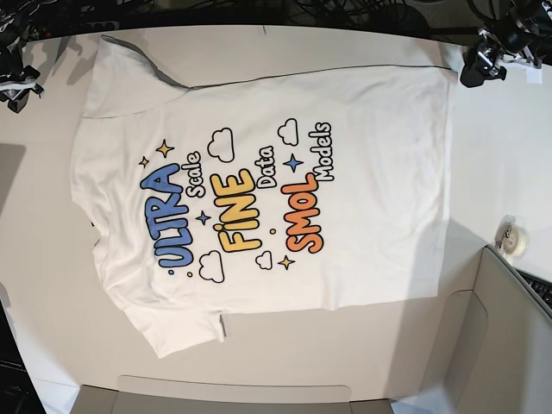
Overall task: Layout the t-shirt on the table in an organized manner, then fold the t-shirt properly
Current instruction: 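Grasp the collar-side corners of the t-shirt with both grippers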
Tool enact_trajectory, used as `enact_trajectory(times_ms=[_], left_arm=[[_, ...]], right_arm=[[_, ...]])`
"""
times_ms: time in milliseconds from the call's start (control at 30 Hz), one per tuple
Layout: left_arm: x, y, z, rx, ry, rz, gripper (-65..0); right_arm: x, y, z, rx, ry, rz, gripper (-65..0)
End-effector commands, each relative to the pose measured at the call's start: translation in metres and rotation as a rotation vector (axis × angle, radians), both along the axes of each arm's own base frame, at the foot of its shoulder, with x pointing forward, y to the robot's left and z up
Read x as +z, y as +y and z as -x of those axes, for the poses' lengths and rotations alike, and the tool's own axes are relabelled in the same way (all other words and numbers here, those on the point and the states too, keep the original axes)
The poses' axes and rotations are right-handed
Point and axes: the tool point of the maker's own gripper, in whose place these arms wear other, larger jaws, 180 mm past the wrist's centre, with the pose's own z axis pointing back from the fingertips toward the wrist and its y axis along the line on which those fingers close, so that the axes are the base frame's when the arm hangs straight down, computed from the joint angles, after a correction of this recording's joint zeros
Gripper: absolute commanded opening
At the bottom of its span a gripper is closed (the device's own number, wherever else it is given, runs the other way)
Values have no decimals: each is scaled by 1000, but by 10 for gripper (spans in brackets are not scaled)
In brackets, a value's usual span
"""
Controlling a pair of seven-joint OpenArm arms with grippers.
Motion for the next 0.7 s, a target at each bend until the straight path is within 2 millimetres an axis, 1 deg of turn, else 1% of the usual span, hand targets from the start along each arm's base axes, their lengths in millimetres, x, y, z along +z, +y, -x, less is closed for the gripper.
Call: enact_trajectory(times_ms=[0,33,100,167,400,500,600,667], left_arm=[[4,5,1,-7,1,-19,-318],[3,4,0,-7,1,-18,-318],[2,-6,-13,-42,-15,-4,-318],[0,-15,-21,-71,-22,10,-318],[-17,-60,-34,-179,-8,60,-318],[-21,-66,-34,-194,-4,62,-319],[-21,-66,-33,-194,-2,62,-321],[-21,-65,-34,-195,-2,59,-341]], right_arm=[[12,-4,-4,9,-30,36,-415],[12,-3,-5,12,-32,35,-415],[12,-3,-6,15,-33,34,-415],[12,-2,-7,16,-35,34,-415],[11,-2,-6,16,-32,32,-415],[11,-2,-5,14,-29,34,-415],[10,-2,-5,15,-28,34,-415],[10,-2,-5,14,-26,33,-415]])
